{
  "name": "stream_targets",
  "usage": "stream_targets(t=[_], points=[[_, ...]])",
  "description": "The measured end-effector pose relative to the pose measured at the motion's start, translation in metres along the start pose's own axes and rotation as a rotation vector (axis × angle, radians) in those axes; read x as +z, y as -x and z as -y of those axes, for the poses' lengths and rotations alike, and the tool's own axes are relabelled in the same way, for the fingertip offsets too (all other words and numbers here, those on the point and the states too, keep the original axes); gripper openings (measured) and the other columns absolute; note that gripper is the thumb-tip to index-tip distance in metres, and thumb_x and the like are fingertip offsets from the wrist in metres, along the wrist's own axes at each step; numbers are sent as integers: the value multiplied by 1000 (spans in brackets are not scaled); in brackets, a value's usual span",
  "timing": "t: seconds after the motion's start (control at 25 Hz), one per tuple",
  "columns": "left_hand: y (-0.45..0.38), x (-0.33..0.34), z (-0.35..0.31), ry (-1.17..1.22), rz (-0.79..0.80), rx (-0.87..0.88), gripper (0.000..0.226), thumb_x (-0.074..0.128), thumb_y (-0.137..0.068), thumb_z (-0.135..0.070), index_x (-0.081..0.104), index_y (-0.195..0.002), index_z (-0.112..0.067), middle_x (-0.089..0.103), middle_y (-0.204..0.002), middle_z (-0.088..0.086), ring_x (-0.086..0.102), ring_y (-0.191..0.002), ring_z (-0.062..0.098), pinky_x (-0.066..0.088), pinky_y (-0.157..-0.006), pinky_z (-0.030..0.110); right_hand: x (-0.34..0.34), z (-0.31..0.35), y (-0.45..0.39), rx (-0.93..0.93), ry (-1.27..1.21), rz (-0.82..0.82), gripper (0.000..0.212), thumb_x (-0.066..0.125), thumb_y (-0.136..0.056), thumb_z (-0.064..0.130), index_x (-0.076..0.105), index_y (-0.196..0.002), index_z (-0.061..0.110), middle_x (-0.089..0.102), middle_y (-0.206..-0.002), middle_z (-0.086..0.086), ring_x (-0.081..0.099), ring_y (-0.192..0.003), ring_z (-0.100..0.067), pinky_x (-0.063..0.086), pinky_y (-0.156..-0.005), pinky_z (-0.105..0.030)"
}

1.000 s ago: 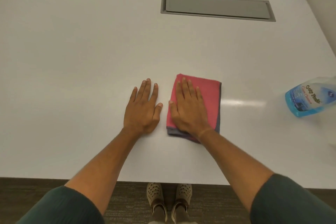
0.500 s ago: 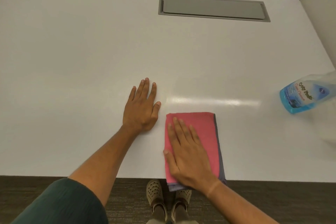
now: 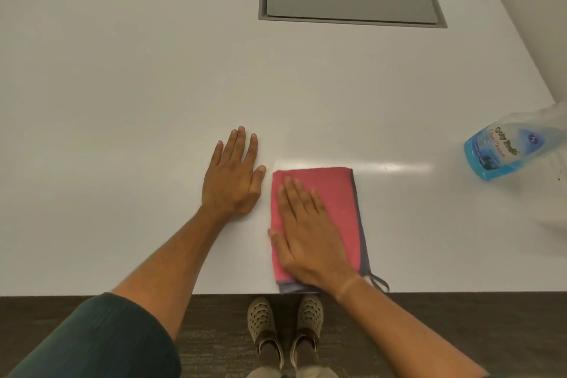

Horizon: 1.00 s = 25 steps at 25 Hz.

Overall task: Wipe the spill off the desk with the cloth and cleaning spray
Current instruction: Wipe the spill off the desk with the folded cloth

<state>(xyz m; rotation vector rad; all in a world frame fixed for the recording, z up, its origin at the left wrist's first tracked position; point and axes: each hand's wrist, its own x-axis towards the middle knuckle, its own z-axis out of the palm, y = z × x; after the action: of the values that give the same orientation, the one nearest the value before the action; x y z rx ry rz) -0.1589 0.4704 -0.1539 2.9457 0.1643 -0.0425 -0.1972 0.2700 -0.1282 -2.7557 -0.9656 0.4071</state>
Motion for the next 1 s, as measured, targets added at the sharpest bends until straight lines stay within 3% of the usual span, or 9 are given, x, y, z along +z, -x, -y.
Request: stream_targets(t=[0.12, 0.24, 0.36, 0.48, 0.56, 0.64, 0.76, 0.88, 1.0], points=[[1, 0, 0, 18, -6, 3, 67, 17, -96, -46, 5, -155, -17, -1, -164, 8, -5, -151, 19, -1, -122, 39, 1, -36, 48, 69, -1, -20, 74, 22, -99, 51, -12, -154, 15, -19, -162, -4, -20, -148, -13, -5, -122, -39], [2, 0, -2, 20, -15, -6, 67, 15, -95, -46, 6, -155, -16, 0, -163, 9, -5, -151, 19, 0, -122, 40, -10, -93, 52, 407, 24, -89, 76, 16, -98, 54, -12, -154, 12, -16, -162, -7, -14, -150, -18, -6, -123, -38], [1, 1, -3, 11, -18, -12, 68, 13, -95, -46, 5, -155, -16, -1, -163, 8, -6, -151, 19, 0, -122, 41, -21, -112, 8, 631, 25, -179, 77, 17, -97, 52, -3, -154, 4, -1, -163, -15, 0, -151, -28, 4, -123, -45], [0, 3, -1, 14, -20, -6, 68, 14, -95, -46, 5, -155, -17, -1, -163, 8, -6, -150, 18, 1, -122, 41, -23, -82, -28, 464, 21, -163, 75, 24, -98, 47, 2, -154, 3, 2, -163, -16, 0, -151, -27, 1, -123, -43], [1, 3, 1, 18, -15, -4, 68, 14, -95, -47, 5, -155, -17, -1, -163, 7, -6, -150, 17, 1, -122, 41, -16, -55, -4, 227, 19, -77, 75, 24, -99, 48, -3, -155, 7, -7, -164, -11, -10, -151, -22, -4, -123, -40], [1, 3, 2, 22, -3, -4, 68, 14, -95, -47, 4, -155, -17, -1, -163, 7, -7, -150, 16, 0, -122, 40, -10, -50, 47, 113, -10, -14, 75, 21, -99, 52, -11, -154, 13, -17, -163, -5, -19, -149, -15, -6, -123, -39], [0, 3, 1, 25, -1, -8, 68, 13, -95, -48, 5, -154, -16, -1, -163, 8, -6, -150, 17, -1, -122, 40, -10, -103, 100, 343, -4, -89, 77, 18, -98, 57, -18, -152, 16, -23, -161, -3, -19, -149, -13, -9, -122, -36], [0, 4, -1, 11, -17, -13, 68, 14, -95, -47, 7, -154, -15, 1, -163, 9, -4, -151, 18, 0, -122, 40, -26, -153, 76, 685, -5, -155, 80, 15, -96, 58, -11, -154, 9, -10, -163, -12, -7, -151, -24, -1, -123, -42], [0, 4, -2, 3, -25, -14, 68, 15, -94, -46, 9, -155, -16, 3, -163, 10, -3, -151, 18, 0, -122, 39, -37, -147, 7, 696, -22, -193, 79, 19, -96, 53, 0, -154, 1, 3, -162, -20, 2, -151, -31, 6, -123, -47]])
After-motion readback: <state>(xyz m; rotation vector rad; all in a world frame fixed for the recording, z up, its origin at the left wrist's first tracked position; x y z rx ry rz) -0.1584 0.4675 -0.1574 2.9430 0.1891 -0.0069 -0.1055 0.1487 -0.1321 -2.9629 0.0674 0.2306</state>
